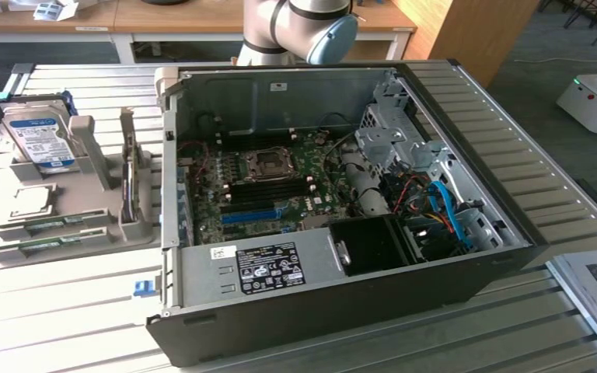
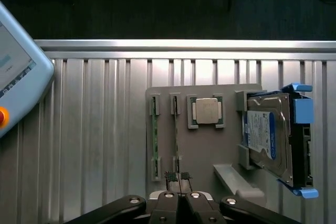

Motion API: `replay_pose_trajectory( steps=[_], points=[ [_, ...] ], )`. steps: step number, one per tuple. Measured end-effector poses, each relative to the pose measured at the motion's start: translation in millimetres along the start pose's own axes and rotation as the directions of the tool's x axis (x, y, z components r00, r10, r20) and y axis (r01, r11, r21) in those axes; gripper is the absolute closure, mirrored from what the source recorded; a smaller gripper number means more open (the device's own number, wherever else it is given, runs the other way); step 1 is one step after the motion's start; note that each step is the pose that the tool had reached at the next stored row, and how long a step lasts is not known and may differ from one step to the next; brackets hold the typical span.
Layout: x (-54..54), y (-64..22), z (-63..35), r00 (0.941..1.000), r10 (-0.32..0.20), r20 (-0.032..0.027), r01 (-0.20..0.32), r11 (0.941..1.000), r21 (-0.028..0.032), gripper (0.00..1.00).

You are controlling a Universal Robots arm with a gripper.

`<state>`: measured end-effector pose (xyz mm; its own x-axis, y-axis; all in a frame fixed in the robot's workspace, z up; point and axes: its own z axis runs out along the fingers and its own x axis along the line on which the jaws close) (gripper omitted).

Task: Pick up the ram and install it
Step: 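Pick up the ram and move it above insertion slot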

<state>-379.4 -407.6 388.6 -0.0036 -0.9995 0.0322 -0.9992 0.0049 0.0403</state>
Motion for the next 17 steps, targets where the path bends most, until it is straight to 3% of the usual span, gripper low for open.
replay_pose_trajectory(
  steps=[9,14,17],
  points=[
    [0.0,0.0,0.0,0.9961,-0.088,-0.0037,0.088,0.9961,0.0026,0.9],
    [0.0,0.0,0.0,0.9959,-0.09,-0.0037,0.09,0.9959,0.0029,0.9],
    [-0.1,0.0,0.0,0.996,-0.09,-0.0041,0.09,0.9959,0.0062,0.9]
  ],
)
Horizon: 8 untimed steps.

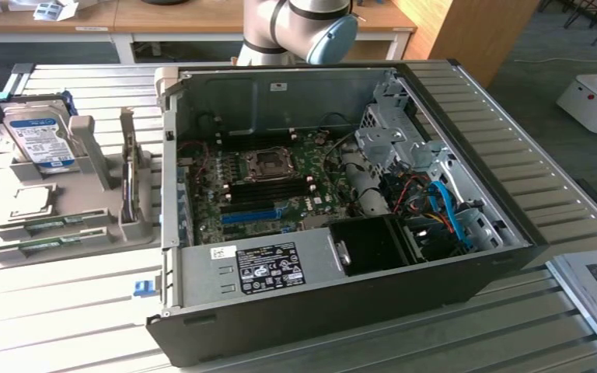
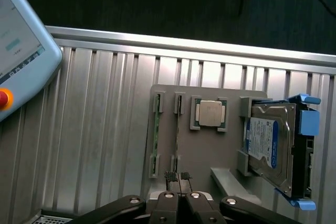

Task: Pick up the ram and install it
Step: 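Pick up the ram and move it above insertion slot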

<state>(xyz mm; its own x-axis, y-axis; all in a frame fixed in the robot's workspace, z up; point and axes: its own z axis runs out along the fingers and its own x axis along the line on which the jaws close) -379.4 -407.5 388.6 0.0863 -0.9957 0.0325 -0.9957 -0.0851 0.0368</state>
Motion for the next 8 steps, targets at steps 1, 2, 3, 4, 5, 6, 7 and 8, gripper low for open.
replay_pose_trajectory(
  steps=[1,2,3,4,5,6,7,8],
  points=[
    [0.0,0.0,0.0,1.0,0.0,0.0,0.0,1.0,0.0009,0.9],
    [0.0,0.0,0.1,1.0,0.0,0.0,0.0,1.0,0.0011,0.9],
    [0.1,0.0,0.0,1.0,0.0,-0.0001,0.0,1.0,0.0011,0.9],
    [0.0,0.0,0.0,1.0,0.0,-0.0001,0.0,1.0,0.0011,0.9],
    [0.0,0.0,0.0,1.0,0.0,-0.0001,0.0,1.0,0.0011,0.9],
    [0.0,0.0,0.1,1.0,0.0,-0.0001,0.0,1.0,0.0012,0.9],
    [0.0,0.0,0.2,1.0,0.001,-0.0001,-0.001,1.0,0.0017,0.9],
    [0.1,0.0,0.2,1.0,0.001,-0.0001,-0.001,1.0,0.0017,0.9]
  ],
)
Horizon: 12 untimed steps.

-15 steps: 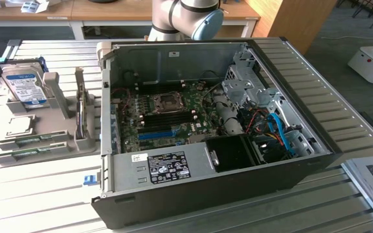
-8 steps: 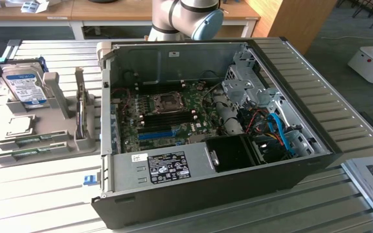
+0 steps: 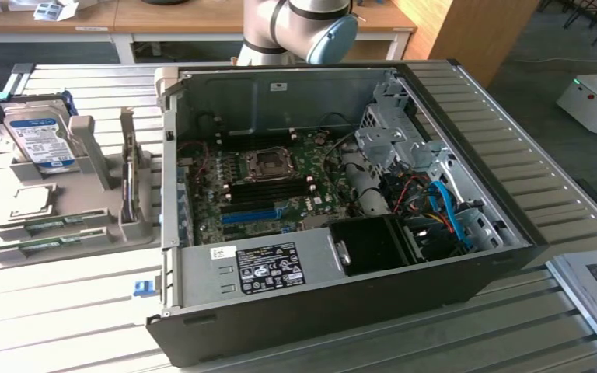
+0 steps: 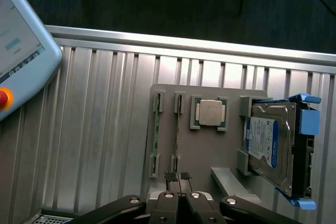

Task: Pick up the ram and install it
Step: 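Pick up the ram and move it above insertion slot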

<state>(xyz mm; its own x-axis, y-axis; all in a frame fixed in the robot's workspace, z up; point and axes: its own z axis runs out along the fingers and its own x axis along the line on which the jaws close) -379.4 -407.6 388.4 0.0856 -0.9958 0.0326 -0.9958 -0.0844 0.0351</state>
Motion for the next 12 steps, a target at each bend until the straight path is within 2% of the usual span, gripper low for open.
replay_pose_trajectory(
  steps=[12],
  points=[
    [-0.1,-0.1,1.2,1.0,0.0,0.0001,0.0,1.0,0.0003,0.9]
  ],
)
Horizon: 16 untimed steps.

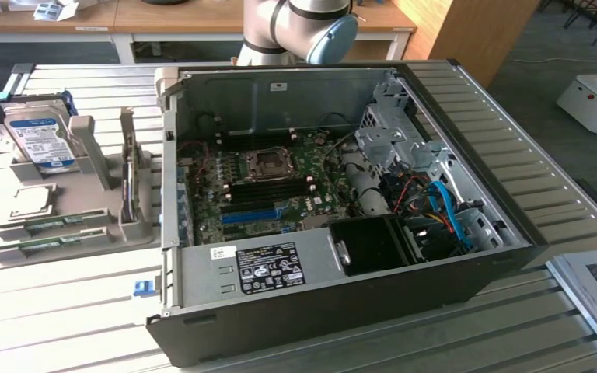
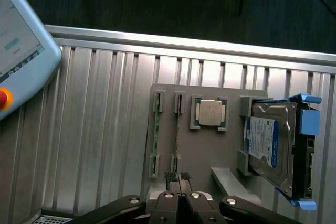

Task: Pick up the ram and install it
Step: 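Pick up the ram and move it above insertion slot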

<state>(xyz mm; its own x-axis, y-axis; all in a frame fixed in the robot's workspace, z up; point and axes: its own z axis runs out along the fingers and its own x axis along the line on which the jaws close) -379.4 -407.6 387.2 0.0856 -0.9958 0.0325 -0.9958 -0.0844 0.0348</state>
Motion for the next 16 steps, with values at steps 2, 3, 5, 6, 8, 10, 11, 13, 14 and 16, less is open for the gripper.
replay_pose_trajectory(
  steps=[2,3,5,6,8,10,11,13,14,16],
  points=[
    [0.0,0.0,2.0,1.0,0.0,-0.0001,0.0,1.0,-0.0003,0.9],
    [-0.1,-0.1,3.2,1.0,0.0,-0.0001,0.0,1.0,-0.0003,0.9],
    [-0.2,-0.2,5.7,1.0,0.0,-0.0001,0.0,1.0,-0.0003,0.9],
    [-0.2,-0.2,6.8,1.0,0.0,-0.0001,0.0,1.0,-0.0003,0.9],
    [-0.3,-0.3,9.3,1.0,0.0,-0.0002,0.0,1.0,-0.0003,0.9],
    [-0.4,-0.4,11.7,1.0,0.0,-0.0001,0.0,1.0,-0.0003,0.9],
    [-0.4,-0.4,13.0,1.0,0.0,-0.0001,0.0,1.0,-0.0003,0.9],
    [-0.5,-0.5,15.1,1.0,0.0,-0.0001,0.0,1.0,-0.0003,0.9],
    [-0.5,-0.5,16.2,1.0,0.0,-0.0001,0.0,1.0,-0.0003,0.9],
    [-0.6,-0.6,18.6,1.0,0.0,-0.0002,0.0,1.0,-0.0004,0.9]
  ],
)
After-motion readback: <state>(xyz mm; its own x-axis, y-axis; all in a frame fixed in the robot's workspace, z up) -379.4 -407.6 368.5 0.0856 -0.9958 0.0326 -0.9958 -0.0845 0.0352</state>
